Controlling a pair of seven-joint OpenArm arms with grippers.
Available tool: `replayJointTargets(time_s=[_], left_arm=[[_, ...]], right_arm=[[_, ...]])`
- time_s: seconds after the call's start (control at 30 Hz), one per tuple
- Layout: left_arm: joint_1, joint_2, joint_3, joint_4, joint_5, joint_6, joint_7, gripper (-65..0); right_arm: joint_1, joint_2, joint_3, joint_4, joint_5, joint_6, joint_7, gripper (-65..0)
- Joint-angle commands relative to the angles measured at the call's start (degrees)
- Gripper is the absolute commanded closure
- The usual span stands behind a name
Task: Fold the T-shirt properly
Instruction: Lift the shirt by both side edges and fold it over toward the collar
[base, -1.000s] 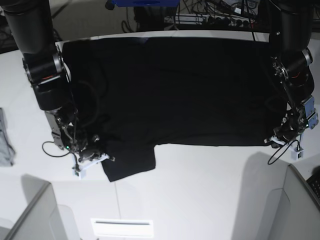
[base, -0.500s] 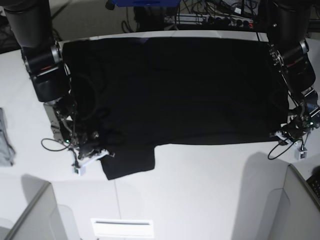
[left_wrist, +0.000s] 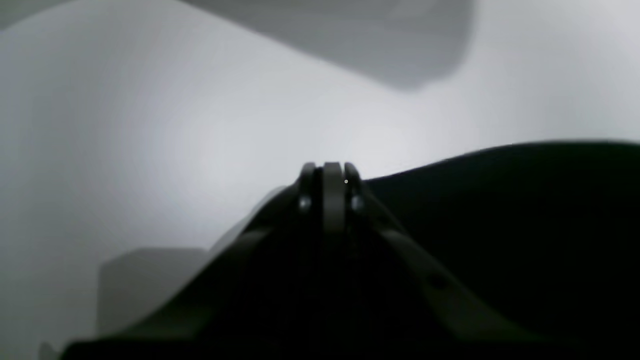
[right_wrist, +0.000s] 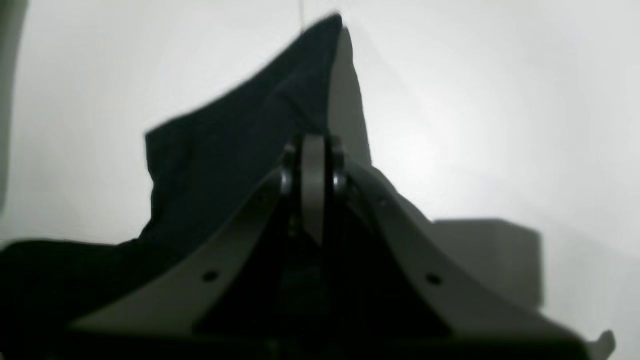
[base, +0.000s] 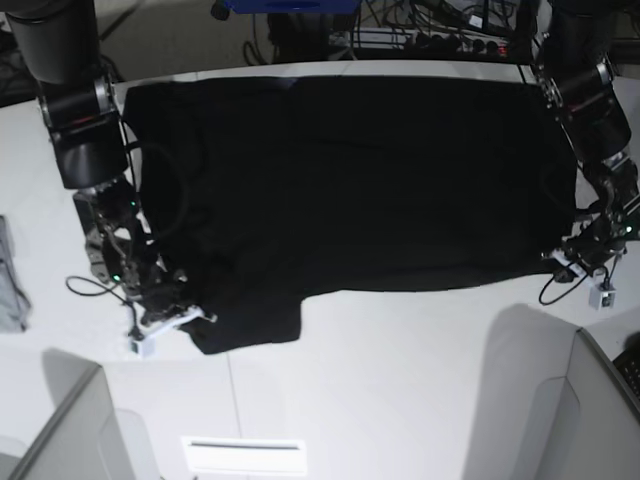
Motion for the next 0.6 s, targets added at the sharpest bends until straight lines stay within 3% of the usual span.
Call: replayJointTargets(time_s=[0.0, 0.27, 0.43, 0.57], left_arm=[[-0.6, -1.3, -0.1, 2.8, -2.5, -0.4, -0.5, 0.0], [3.1, -1.0, -0.2, 12.8, -4.0, -0.4, 4.8, 0.0], [4.4, -0.9, -6.4, 16.8, -4.0, -0.6, 8.2, 0.0], [7.8, -0.1, -7.6, 20.9, -4.1, -0.8, 9.7, 0.0]], right_arm=[[1.4, 1.0, 1.0, 1.6, 0.3, 0.3, 0.7, 0.0], [-3.9, 1.4, 7.0, 9.2, 0.3, 0.3, -3.4, 0.0], [-7.0, 1.4, 10.0, 13.1, 0.3, 0.3, -6.8, 0.0], [-10.3, 1.4, 12.8, 17.3, 0.3, 0.3, -6.9, 0.0]])
